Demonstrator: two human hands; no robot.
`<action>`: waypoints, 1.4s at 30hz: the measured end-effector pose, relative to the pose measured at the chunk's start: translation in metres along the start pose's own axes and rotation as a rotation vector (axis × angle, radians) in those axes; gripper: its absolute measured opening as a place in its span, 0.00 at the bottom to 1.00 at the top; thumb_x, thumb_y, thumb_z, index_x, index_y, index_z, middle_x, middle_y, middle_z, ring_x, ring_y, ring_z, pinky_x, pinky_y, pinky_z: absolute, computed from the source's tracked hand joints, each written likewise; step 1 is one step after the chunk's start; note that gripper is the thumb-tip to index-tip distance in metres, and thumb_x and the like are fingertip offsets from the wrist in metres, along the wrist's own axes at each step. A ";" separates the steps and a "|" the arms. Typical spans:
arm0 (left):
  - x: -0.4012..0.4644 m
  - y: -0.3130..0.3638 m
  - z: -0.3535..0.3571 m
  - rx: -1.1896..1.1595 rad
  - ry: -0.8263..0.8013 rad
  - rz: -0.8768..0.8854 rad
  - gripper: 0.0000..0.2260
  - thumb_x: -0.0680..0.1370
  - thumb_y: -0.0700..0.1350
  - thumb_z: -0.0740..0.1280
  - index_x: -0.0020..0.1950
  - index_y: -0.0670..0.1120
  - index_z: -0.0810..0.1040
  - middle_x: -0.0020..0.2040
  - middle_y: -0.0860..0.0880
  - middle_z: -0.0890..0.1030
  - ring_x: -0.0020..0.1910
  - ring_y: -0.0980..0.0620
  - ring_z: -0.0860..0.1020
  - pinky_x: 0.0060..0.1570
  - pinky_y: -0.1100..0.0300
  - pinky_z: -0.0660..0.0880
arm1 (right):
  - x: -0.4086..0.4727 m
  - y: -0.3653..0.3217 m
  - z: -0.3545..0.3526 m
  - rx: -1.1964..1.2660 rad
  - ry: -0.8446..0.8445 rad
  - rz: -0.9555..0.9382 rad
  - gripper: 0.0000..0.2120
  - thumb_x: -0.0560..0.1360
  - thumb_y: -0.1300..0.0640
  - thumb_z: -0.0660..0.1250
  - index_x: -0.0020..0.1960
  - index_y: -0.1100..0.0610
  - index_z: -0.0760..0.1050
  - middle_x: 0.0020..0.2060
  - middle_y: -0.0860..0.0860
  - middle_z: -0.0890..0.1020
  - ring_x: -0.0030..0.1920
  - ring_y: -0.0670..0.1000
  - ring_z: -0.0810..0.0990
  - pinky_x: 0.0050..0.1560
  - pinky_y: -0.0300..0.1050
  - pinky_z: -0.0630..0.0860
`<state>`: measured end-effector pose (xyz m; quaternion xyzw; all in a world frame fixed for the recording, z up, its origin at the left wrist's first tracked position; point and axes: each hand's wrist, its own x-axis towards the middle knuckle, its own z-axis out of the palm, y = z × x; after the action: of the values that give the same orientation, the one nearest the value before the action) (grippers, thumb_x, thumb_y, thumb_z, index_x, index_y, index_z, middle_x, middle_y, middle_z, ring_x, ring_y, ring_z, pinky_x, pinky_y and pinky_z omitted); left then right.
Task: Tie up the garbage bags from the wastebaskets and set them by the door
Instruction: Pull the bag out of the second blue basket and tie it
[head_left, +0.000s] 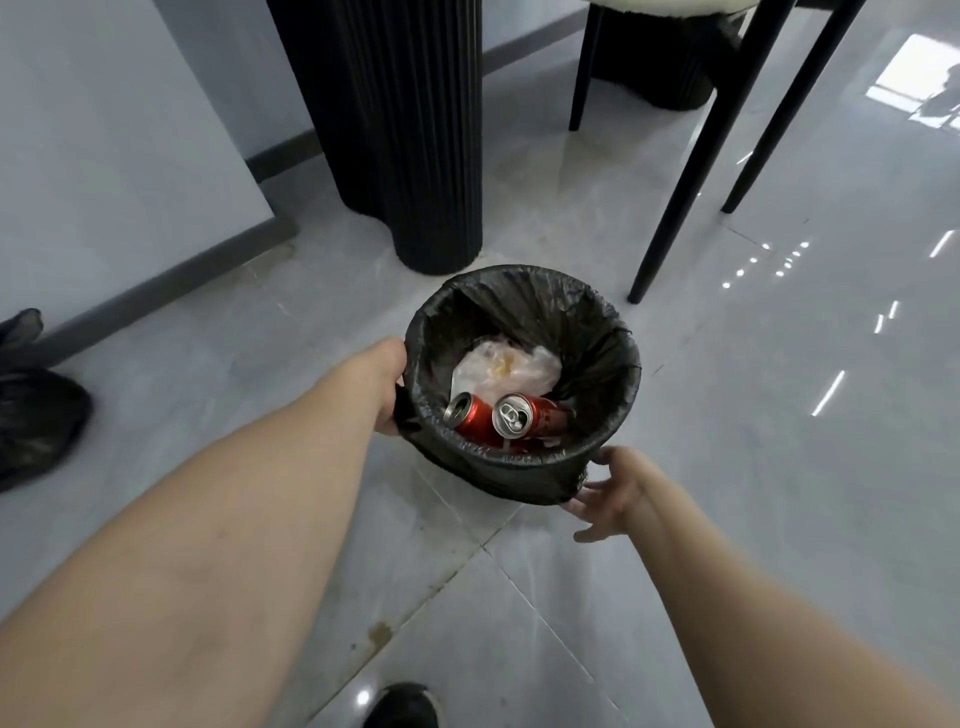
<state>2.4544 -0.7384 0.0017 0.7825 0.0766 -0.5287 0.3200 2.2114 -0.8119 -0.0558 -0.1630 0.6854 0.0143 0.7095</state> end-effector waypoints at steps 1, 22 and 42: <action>0.000 0.000 0.000 0.005 0.022 0.006 0.15 0.71 0.44 0.61 0.53 0.42 0.82 0.45 0.42 0.85 0.43 0.41 0.84 0.44 0.42 0.80 | 0.001 0.001 0.001 0.002 -0.009 -0.004 0.17 0.77 0.56 0.58 0.62 0.65 0.67 0.44 0.56 0.82 0.44 0.56 0.82 0.72 0.62 0.56; -0.024 0.033 -0.021 -0.116 -0.229 0.068 0.05 0.76 0.34 0.59 0.49 0.36 0.74 0.41 0.41 0.78 0.37 0.45 0.79 0.39 0.54 0.82 | -0.064 -0.048 -0.026 -0.070 -0.017 -0.343 0.10 0.76 0.65 0.55 0.38 0.57 0.71 0.24 0.51 0.73 0.19 0.48 0.71 0.36 0.49 0.78; -0.048 0.077 -0.009 -0.452 0.136 0.465 0.05 0.70 0.38 0.58 0.38 0.46 0.70 0.38 0.46 0.74 0.36 0.48 0.74 0.41 0.57 0.72 | -0.131 -0.101 -0.013 -0.102 0.144 -1.177 0.09 0.78 0.64 0.61 0.48 0.55 0.79 0.38 0.50 0.79 0.34 0.46 0.77 0.30 0.30 0.73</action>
<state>2.4764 -0.7834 0.0782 0.7218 0.0326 -0.3575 0.5918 2.2159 -0.8836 0.0932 -0.5501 0.5246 -0.3598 0.5410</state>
